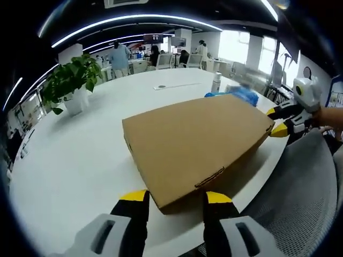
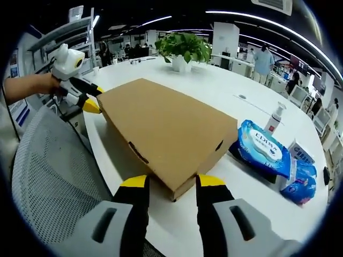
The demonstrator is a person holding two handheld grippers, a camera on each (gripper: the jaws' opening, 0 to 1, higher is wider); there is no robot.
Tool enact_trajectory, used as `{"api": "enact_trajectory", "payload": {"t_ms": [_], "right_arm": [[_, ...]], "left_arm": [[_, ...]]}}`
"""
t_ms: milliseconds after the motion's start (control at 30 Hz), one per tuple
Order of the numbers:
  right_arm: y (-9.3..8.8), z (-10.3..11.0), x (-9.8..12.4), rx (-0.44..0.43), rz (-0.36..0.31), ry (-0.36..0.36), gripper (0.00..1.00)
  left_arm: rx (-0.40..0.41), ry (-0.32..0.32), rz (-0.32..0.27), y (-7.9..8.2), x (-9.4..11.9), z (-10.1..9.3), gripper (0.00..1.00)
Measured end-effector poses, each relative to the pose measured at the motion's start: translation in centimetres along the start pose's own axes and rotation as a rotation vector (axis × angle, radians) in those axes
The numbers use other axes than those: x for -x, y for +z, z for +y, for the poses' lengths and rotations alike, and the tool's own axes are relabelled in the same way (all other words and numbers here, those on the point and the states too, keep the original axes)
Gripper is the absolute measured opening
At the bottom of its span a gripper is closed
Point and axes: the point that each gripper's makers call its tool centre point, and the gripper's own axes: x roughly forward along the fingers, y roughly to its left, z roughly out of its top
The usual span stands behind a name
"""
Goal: Operate the shoe box by opening the lid, removing the specified soft item, and placing it in the target area until the item is outside and the box remains undamaged.
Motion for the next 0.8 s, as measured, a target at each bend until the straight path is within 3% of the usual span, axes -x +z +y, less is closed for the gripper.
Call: {"api": "enact_trajectory", "payload": {"t_ms": [367,800], "right_arm": [[1.1,-0.9,-1.2,0.012,0.003,0.011,0.32],[3.1,-2.2,-3.5,0.016,-0.006,0.023,0.31]], "left_arm": [[0.011,0.005,0.013,0.7,-0.5,1.1,0.40],[0.008,0.017,0.028,2.2,-1.9,3.9,0.40]]}}
